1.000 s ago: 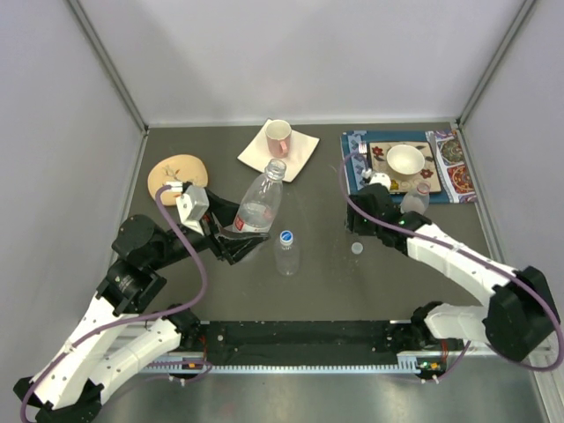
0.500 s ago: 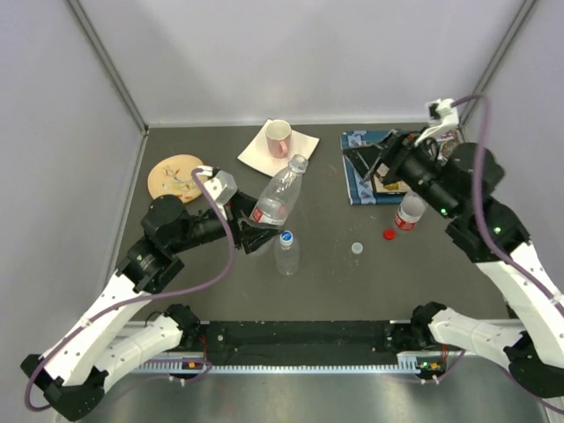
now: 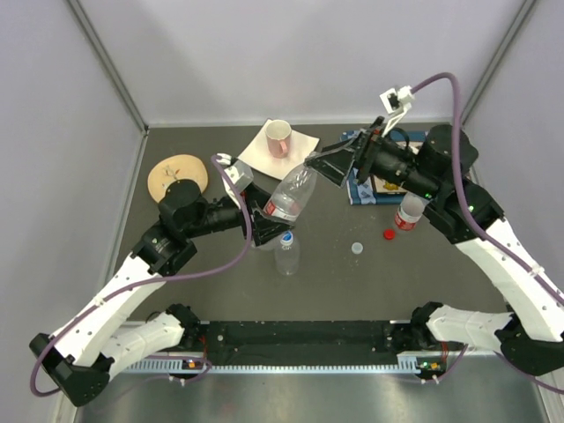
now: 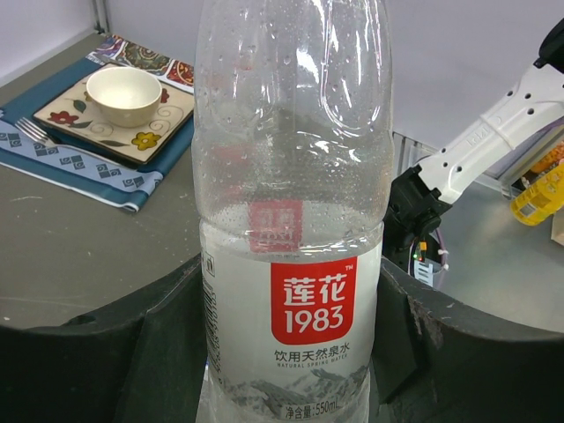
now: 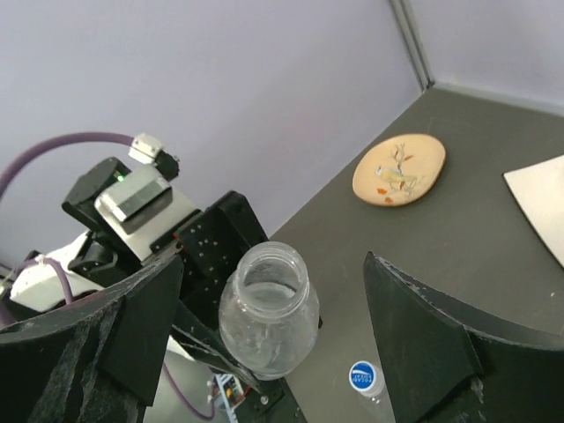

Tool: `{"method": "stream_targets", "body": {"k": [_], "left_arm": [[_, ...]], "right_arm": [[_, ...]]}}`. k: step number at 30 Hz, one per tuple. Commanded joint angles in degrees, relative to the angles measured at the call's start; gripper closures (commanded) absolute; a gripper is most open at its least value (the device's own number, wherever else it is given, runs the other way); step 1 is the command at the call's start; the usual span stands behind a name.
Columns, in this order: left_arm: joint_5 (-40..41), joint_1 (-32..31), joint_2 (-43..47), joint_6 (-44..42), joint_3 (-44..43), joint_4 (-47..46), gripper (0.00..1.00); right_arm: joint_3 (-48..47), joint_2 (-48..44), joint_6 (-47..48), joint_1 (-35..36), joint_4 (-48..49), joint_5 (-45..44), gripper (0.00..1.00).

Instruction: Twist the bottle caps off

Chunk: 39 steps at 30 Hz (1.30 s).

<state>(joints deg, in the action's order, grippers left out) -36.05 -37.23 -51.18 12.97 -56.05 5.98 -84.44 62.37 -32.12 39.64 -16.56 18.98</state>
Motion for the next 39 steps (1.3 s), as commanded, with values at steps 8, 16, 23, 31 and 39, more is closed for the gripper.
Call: {"method": "stream_targets", "body": {"k": [8, 16, 23, 31, 39], "left_arm": [[-0.9, -0.8, -0.8, 0.1, -2.4, -4.2, 0.33], [-0.6, -0.8, -1.2, -0.1, -2.5, -4.7, 0.33], [-0.4, -0.8, -1.6, 0.0, -2.6, -5.1, 0.33], [1.5, -0.7, -1.2, -0.1, -2.4, -4.6, 0.16], [14.9, -0.7, 4.5, -1.6, -1.8, 1.6, 0.01]], "right_arm": [[-1.3, 1.6, 1.4, 1.8, 0.4, 1.7, 0.32], [-1.0, 2.4, 1.8, 2.0, -1.8, 3.1, 0.43], [-1.2, 3.1, 2.9, 2.1, -4.2, 4.0, 0.61], [-1.2, 1.9, 3.9, 2.1, -4.6, 1.0, 0.98], [-3.5, -2.2, 13.1, 2.1, -10.8, -20.6, 1.0]]}}
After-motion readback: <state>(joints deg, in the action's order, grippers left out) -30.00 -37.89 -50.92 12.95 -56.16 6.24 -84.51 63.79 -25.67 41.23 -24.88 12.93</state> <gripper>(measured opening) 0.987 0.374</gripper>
